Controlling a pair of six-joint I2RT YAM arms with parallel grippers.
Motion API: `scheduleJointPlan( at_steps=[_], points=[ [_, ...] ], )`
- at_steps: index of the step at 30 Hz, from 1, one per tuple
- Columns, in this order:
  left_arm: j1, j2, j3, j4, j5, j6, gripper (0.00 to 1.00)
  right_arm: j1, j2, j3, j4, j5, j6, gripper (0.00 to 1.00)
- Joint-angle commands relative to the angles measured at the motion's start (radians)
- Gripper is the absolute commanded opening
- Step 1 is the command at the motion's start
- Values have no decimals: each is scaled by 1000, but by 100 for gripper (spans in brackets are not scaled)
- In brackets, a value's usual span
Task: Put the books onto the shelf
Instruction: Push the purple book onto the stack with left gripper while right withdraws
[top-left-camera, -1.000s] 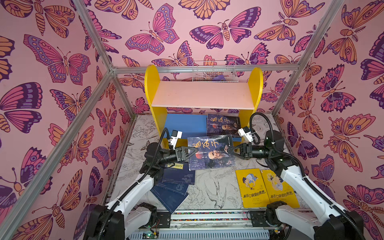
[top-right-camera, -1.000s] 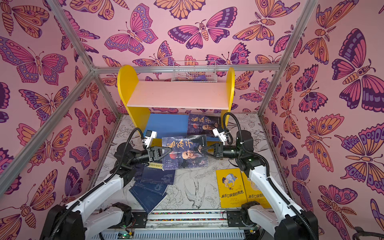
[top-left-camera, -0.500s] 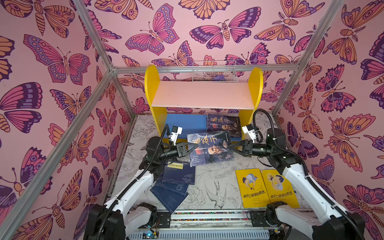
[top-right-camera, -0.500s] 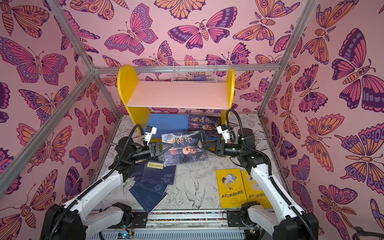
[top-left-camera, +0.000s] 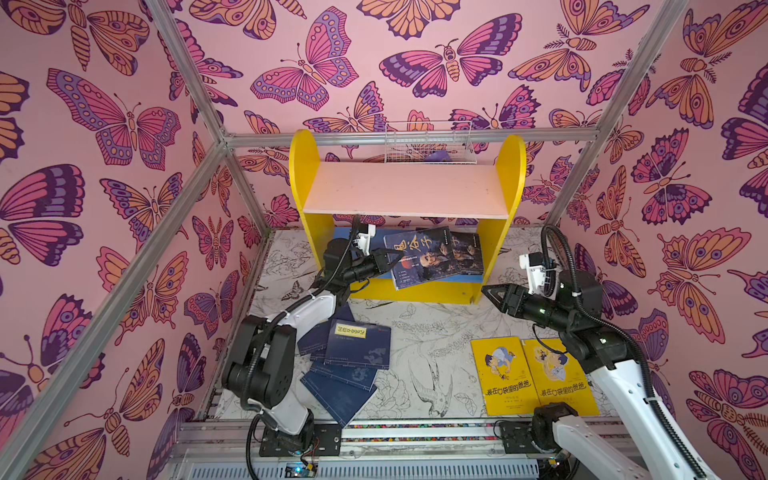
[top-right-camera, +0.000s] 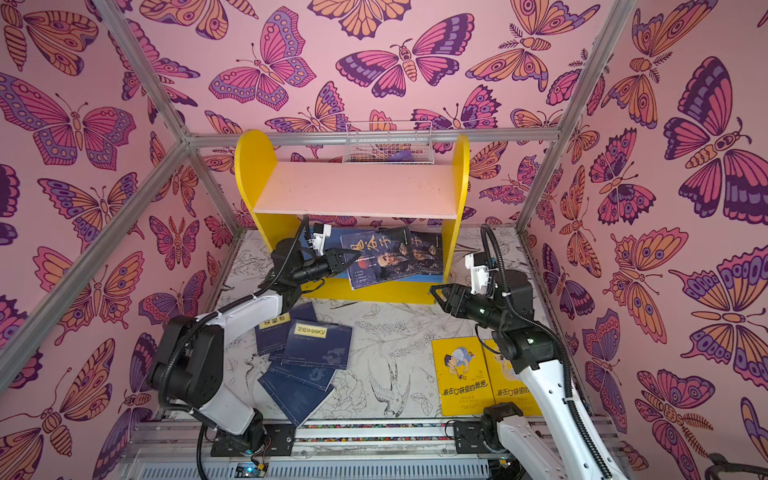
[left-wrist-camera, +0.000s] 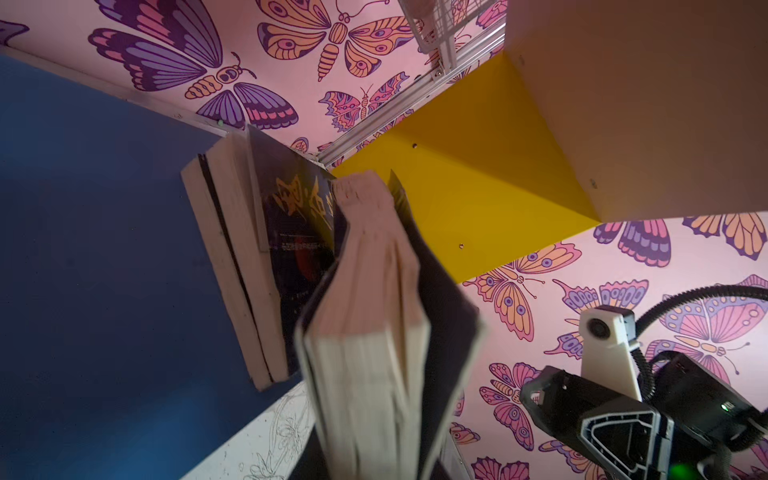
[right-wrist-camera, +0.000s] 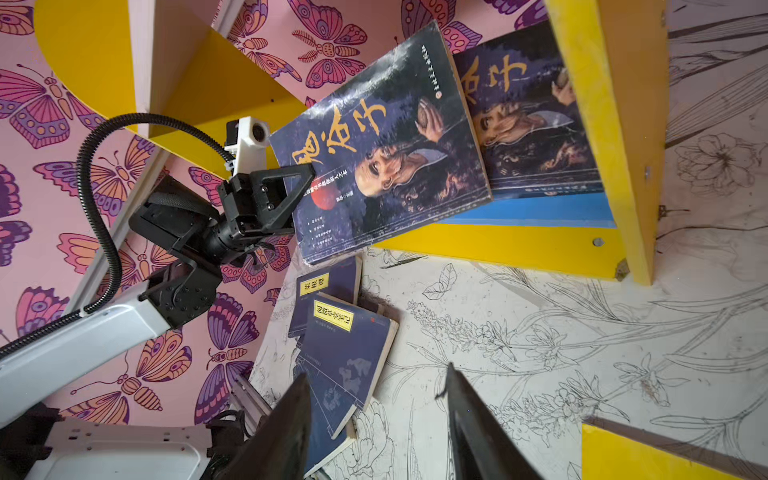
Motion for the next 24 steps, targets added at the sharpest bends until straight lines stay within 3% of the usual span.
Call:
scheduleJointPlan(
  at_steps=[1,16,24],
  points=[
    [-18,30,69,230,-5,-5,0,-5,-28,-26,-32,28,-17,53],
    [-86,241,266,198,47,29,0,-6,-82,-98,-28,44,26,51],
    [-86,276,351,124,146,23,0,-7,-94,-114,-26,57,42,51]
  ],
)
